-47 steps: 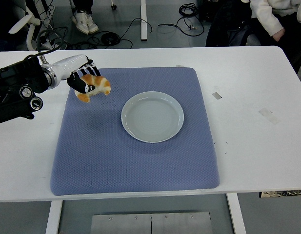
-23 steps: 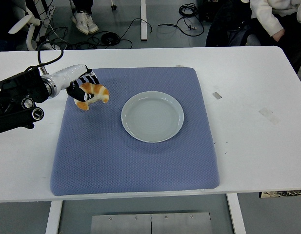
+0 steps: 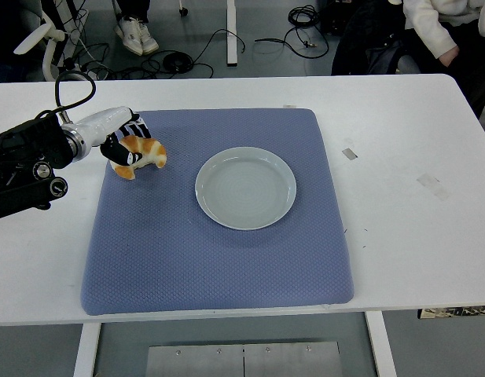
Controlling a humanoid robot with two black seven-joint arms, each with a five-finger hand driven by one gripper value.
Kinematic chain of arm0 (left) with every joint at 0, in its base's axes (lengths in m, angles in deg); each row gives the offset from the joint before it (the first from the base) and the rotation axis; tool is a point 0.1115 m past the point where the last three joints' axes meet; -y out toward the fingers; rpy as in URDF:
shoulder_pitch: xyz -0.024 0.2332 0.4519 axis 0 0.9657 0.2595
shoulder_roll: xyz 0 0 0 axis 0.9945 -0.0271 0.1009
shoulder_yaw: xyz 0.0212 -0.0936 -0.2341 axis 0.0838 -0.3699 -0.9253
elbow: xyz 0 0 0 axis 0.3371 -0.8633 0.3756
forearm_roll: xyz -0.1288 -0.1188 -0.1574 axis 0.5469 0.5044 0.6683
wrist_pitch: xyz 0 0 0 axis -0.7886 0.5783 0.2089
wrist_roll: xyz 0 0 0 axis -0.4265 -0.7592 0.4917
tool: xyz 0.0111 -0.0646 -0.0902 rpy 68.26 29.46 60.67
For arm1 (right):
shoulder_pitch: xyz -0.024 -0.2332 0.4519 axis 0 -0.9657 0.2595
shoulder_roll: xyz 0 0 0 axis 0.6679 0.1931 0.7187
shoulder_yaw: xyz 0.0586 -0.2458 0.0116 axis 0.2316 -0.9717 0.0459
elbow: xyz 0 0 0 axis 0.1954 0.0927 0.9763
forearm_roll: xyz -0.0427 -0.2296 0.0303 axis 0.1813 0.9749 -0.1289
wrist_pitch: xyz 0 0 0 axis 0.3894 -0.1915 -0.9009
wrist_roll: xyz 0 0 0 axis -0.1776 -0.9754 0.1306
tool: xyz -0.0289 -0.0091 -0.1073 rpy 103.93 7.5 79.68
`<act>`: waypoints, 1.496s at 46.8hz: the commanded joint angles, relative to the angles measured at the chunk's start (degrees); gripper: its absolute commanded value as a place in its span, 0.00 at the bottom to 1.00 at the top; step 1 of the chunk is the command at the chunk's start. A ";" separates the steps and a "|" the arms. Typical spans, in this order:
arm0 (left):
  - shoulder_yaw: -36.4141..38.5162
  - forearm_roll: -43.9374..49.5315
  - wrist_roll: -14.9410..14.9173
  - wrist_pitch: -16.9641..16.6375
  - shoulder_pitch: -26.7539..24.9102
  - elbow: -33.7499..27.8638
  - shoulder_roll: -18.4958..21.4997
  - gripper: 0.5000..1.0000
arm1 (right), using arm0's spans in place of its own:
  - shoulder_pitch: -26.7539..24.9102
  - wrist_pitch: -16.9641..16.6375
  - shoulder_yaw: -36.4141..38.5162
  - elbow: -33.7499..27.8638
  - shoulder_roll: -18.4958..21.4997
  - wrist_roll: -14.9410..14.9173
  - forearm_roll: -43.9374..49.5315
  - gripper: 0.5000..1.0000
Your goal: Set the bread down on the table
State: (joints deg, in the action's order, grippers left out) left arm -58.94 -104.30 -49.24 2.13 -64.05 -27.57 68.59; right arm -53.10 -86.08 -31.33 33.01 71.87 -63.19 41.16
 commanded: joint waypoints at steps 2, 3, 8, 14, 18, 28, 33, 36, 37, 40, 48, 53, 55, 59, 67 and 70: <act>-0.31 0.28 0.00 0.07 -0.17 -0.01 -0.18 0.20 | 0.00 0.01 0.00 0.00 0.00 0.01 -0.05 1.00; -0.31 0.28 0.00 0.07 -0.17 -0.01 -0.27 0.24 | 0.00 0.01 0.00 0.00 0.00 0.01 -0.05 1.00; -0.31 0.28 0.08 -0.01 -0.17 0.16 -0.53 0.50 | 0.00 0.01 0.00 0.00 0.00 0.01 -0.05 1.00; -0.22 0.19 0.35 -0.10 -0.17 0.78 -0.53 0.67 | 0.00 0.01 0.00 0.00 0.00 0.01 0.04 1.00; -0.22 0.19 0.61 -0.10 -0.17 0.86 -0.62 0.73 | 0.00 0.01 0.00 0.00 0.00 0.01 0.04 1.00; -0.40 0.63 0.79 -0.10 -0.35 0.95 -0.71 0.84 | 0.00 0.01 0.00 0.00 0.00 0.01 -0.05 1.00; -1.62 4.05 0.79 -0.10 -0.79 1.83 -0.71 0.84 | 0.00 0.01 0.00 0.00 0.00 0.01 -0.05 1.00; -2.94 6.42 0.88 -0.01 -0.96 2.71 -0.71 0.84 | 0.00 0.01 0.00 0.00 0.00 0.01 -0.05 1.00; -3.47 7.21 1.05 0.07 -0.96 2.97 -0.71 0.84 | 0.00 0.01 0.00 0.00 0.00 0.01 -0.05 1.00; -5.49 9.85 2.71 0.42 -0.88 3.68 -0.71 0.82 | 0.00 0.01 0.00 0.00 0.00 0.01 -0.05 1.00; -10.06 19.52 6.59 2.79 -0.52 4.47 -0.44 0.80 | 0.00 0.01 0.00 0.00 0.00 0.01 -0.05 1.00; -12.52 23.12 7.64 4.11 -0.52 4.73 0.00 0.79 | 0.00 0.01 0.00 0.00 0.00 0.01 -0.05 1.00; -14.19 24.27 8.17 4.20 -0.35 4.99 0.26 0.79 | 0.00 0.01 0.00 0.00 0.00 0.01 -0.05 1.00; -17.70 25.85 10.10 4.90 -0.08 6.14 1.23 0.79 | 0.00 0.01 0.00 0.00 0.00 0.01 0.04 1.00; -24.65 27.17 16.86 6.22 2.37 9.39 3.60 0.79 | 0.00 0.01 0.00 0.00 0.00 0.01 -0.05 1.00; -27.28 27.17 20.29 6.31 4.30 10.79 3.69 0.78 | 0.00 0.01 0.00 0.00 0.00 0.01 -0.05 1.00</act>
State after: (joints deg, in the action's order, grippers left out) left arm -84.01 -77.12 -31.78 8.32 -61.37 -17.96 72.14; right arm -53.11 -86.06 -31.33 33.01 71.87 -63.20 41.14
